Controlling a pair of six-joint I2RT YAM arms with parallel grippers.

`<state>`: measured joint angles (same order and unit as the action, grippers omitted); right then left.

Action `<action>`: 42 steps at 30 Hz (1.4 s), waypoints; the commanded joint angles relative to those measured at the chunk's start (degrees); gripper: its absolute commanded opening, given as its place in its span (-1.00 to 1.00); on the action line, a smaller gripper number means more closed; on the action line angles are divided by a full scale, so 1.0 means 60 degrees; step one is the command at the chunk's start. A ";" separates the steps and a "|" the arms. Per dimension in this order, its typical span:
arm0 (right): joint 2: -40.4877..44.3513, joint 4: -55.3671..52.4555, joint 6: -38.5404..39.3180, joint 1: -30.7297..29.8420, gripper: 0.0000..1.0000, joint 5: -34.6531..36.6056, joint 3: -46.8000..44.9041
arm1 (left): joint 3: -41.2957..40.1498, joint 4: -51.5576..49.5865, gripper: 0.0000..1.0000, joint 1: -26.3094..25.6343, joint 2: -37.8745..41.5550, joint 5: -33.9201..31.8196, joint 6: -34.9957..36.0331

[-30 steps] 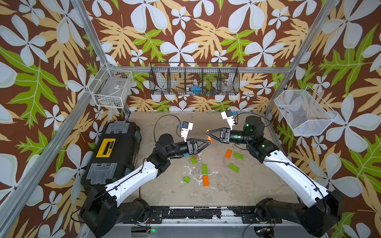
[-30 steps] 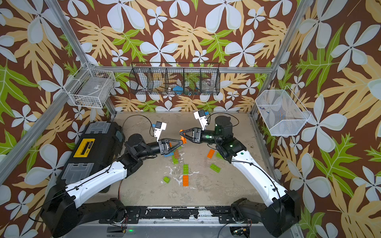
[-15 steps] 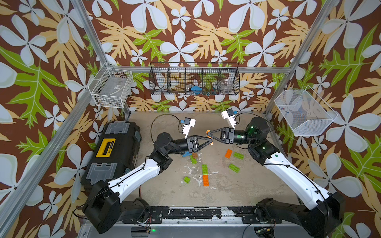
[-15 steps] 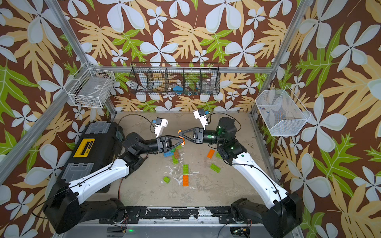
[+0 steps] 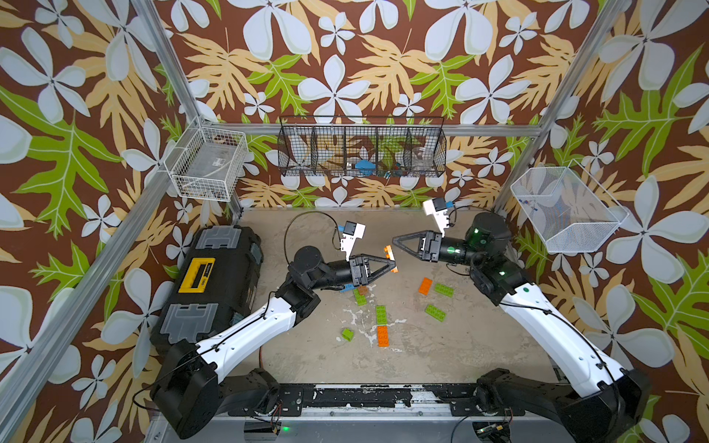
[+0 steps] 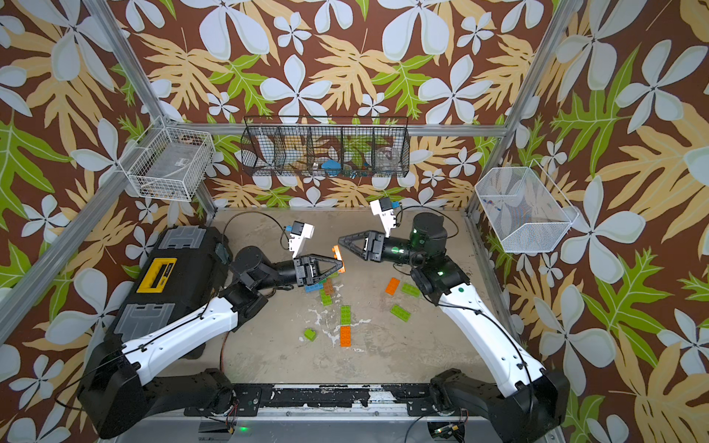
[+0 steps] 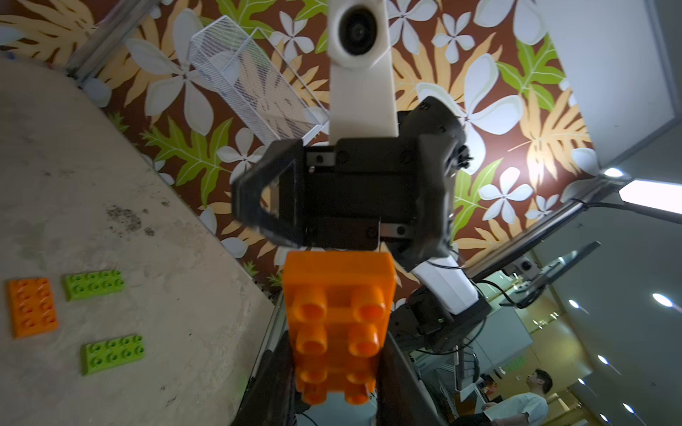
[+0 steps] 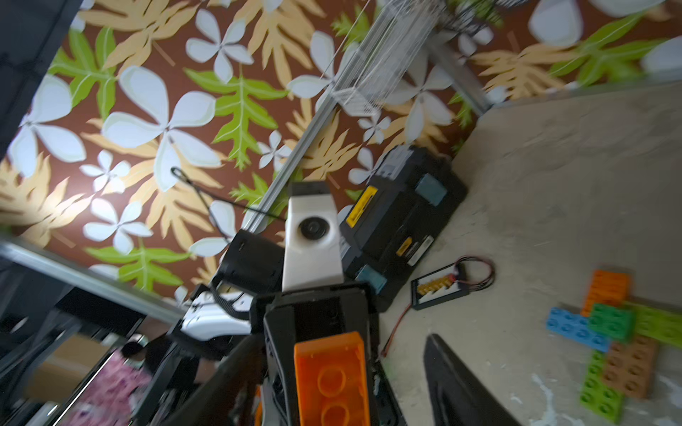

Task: Assemble a small pinwheel with lego
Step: Place the lego brick at the center of the board.

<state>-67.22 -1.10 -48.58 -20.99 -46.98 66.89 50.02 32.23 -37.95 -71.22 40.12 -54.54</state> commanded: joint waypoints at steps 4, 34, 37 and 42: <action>0.0424 -0.5224 0.2171 0.1101 0.90 0.6963 0.0313 | 0.1710 -0.7230 -1.00 -0.1525 -0.1303 -0.5030 0.2542; 0.2398 -0.6510 0.2583 0.2998 0.58 0.8206 -0.0807 | 0.5709 -1.1629 -0.41 -0.4617 -0.7740 -0.7355 0.0697; 0.2356 -0.6539 0.2626 0.2990 0.59 0.8325 -0.0827 | 0.5876 -1.1626 -0.11 -0.4605 -0.7559 -0.7473 0.0784; 0.2012 -0.6728 0.2623 0.2987 0.57 0.8635 -0.1114 | 0.6232 -1.1798 0.16 -0.4279 -0.6462 -0.8137 0.0849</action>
<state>-54.22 -40.01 -33.28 -3.01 3.03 61.12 86.85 -38.00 -64.97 -113.40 -5.61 -49.39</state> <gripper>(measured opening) 0.784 0.568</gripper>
